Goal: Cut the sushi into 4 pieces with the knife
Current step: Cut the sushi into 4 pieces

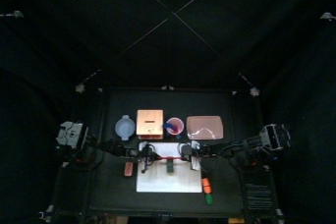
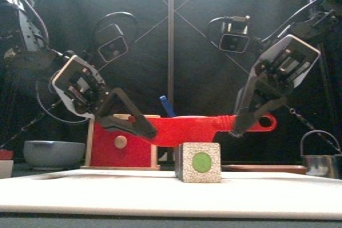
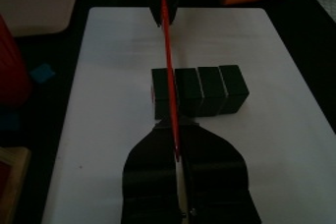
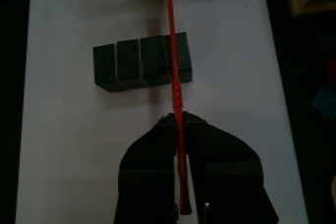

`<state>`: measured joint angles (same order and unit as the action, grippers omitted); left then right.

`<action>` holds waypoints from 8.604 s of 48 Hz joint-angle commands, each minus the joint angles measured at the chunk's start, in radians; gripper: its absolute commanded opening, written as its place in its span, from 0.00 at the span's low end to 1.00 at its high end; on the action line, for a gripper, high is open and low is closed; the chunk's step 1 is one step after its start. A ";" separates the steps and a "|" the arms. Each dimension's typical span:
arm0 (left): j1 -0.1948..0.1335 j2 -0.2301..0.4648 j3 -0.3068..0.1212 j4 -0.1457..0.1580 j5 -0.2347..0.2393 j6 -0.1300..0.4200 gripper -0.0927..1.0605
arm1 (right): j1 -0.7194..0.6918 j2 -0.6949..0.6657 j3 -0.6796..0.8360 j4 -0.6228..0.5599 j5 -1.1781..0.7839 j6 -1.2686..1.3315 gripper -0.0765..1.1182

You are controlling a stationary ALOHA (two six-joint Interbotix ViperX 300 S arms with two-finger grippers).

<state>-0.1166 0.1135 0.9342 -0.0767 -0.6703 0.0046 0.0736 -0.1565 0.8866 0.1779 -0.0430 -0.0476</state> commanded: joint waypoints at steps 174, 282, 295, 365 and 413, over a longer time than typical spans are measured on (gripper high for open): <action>0.069 0.078 -0.044 -0.023 0.023 0.011 0.22 | -0.112 0.038 0.000 -0.021 -0.020 0.000 0.11; -0.080 0.175 -0.095 -0.072 0.140 0.006 0.22 | 0.054 0.115 -0.060 0.064 0.055 0.003 0.11; -0.078 0.216 -0.098 -0.074 0.141 0.005 0.22 | 0.049 0.170 -0.060 0.063 0.055 0.000 0.11; -0.140 0.000 -0.084 -0.021 0.146 0.000 0.22 | 0.061 0.034 -0.054 0.052 0.057 0.002 0.11; -0.176 0.167 -0.123 -0.101 0.149 -0.002 0.22 | 0.080 0.173 -0.058 0.115 0.055 0.002 0.11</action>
<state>-0.2746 0.2700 0.8253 -0.1687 -0.5262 0.0000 0.1565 0.0153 0.8391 0.2838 0.0169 -0.0506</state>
